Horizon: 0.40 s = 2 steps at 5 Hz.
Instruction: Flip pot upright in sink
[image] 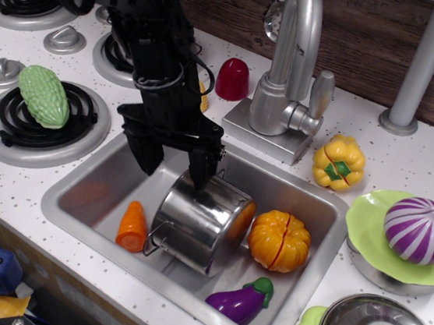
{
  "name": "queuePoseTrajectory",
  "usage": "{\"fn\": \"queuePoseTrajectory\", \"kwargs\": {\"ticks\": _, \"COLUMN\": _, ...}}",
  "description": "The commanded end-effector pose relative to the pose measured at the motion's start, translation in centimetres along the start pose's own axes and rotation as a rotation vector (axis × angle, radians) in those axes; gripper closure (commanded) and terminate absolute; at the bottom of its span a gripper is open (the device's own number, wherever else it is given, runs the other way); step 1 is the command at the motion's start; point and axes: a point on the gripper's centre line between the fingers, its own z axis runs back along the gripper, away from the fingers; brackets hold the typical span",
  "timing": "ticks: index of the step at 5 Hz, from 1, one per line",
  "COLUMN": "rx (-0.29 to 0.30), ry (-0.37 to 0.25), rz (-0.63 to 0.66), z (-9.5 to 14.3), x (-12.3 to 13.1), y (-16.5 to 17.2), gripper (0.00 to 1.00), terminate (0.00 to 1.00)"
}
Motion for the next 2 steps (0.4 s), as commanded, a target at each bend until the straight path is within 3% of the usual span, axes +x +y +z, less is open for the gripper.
{"fn": "queuePoseTrajectory", "kwargs": {"ticks": 1, "rx": -0.111, "ry": -0.008, "rz": 0.012, "z": 0.37, "x": 0.74, "y": 0.24, "gripper": 0.0, "terminate": 0.0}}
{"fn": "queuePoseTrajectory", "kwargs": {"ticks": 2, "rx": -0.216, "ry": 0.016, "rz": 0.039, "z": -0.46, "x": 0.42, "y": 0.09, "gripper": 0.0, "terminate": 0.0}}
